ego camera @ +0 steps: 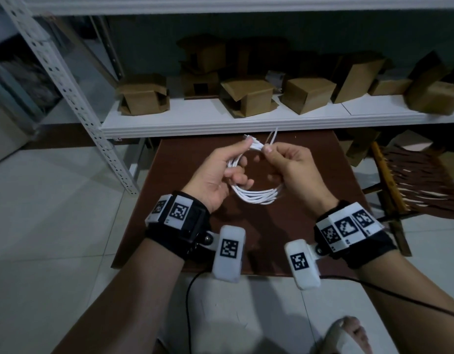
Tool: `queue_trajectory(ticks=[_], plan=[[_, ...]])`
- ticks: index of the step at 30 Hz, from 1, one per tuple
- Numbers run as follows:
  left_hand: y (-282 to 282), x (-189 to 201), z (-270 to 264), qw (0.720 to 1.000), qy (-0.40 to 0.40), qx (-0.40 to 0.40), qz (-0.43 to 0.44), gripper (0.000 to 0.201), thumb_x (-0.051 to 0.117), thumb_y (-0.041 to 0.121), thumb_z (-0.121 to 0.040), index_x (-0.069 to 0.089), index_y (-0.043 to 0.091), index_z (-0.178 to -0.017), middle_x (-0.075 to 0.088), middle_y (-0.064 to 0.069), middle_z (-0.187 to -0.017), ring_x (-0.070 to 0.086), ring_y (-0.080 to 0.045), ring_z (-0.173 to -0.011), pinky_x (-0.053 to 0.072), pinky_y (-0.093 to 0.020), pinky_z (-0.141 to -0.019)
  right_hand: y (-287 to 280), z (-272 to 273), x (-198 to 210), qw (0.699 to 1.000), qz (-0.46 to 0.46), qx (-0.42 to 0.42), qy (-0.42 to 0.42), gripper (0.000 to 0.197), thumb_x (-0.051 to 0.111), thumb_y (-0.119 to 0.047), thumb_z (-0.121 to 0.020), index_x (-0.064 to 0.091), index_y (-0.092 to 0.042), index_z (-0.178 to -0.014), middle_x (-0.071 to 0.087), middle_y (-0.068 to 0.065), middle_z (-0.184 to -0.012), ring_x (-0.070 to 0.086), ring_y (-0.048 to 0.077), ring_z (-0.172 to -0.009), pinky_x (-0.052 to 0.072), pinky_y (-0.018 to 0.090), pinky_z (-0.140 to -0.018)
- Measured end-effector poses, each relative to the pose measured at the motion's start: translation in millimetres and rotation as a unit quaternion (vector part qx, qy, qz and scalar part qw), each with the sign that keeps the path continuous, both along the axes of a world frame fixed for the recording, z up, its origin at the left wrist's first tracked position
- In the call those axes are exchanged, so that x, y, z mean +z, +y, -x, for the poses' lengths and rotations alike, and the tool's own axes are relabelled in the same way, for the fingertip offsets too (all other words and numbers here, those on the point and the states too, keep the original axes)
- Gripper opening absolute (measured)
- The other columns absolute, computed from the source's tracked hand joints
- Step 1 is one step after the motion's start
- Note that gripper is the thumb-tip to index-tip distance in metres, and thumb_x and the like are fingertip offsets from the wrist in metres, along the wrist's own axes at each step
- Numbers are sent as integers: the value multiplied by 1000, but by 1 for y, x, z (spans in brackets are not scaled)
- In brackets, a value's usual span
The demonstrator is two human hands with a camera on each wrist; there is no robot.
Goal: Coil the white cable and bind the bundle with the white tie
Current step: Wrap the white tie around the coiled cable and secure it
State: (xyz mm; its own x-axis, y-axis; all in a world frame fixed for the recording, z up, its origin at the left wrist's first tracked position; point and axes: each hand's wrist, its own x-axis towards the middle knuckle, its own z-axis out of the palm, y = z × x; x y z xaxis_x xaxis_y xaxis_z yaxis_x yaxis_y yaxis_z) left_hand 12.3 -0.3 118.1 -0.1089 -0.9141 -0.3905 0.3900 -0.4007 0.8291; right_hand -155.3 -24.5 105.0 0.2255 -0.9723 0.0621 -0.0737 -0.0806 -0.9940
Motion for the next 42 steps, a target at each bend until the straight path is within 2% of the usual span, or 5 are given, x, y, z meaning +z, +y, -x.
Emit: queue_trajectory(ticks=[8, 12, 19, 36, 42], plan=[[3, 4, 10, 995, 84, 57, -22, 55, 61, 45, -101, 47, 18, -56, 28, 10, -43, 19, -6, -33, 36, -22, -41, 0, 2, 3, 888, -293, 85, -343, 33, 58, -29, -103, 69, 2, -98, 40, -7, -52, 53, 3, -49, 45, 10, -48], [1, 2, 5, 993, 97, 44, -43, 57, 60, 40, -100, 44, 18, -50, 23, 9, -42, 18, -7, -31, 34, -22, -38, -2, 3, 2, 913, -267, 136, -278, 35, 48, -34, -109, 64, -4, -99, 27, -12, -48, 24, 1, -35, 15, 16, -38], [3, -9, 24, 999, 24, 30, -32, 46, 43, 39, -105, 54, 12, -69, 21, 8, -41, 16, -9, -31, 34, -29, -49, -3, 4, 1, 973, -190, 54, -120, 30, 48, -29, -109, 58, -7, -92, 25, -7, -53, 16, 8, -43, 6, 25, -47], [1, -2, 14, 996, -73, 48, -2, 52, 69, 55, -92, 44, 25, -58, 27, 8, -52, 19, -10, -39, 23, -24, -41, 10, -8, 6, 985, -154, 34, -66, 44, 49, -33, -110, 42, -18, -69, 30, -8, -53, 23, 7, -42, 19, 19, -40], [0, -6, 15, 997, -59, 36, -43, 58, 54, 58, -100, 36, 21, -60, 25, 7, -43, 17, -11, -33, 25, -27, -45, 10, -14, 6, 985, -154, -23, -73, 54, 45, -48, -109, 46, -20, -64, 41, -4, -55, 31, 9, -43, 24, 20, -40]])
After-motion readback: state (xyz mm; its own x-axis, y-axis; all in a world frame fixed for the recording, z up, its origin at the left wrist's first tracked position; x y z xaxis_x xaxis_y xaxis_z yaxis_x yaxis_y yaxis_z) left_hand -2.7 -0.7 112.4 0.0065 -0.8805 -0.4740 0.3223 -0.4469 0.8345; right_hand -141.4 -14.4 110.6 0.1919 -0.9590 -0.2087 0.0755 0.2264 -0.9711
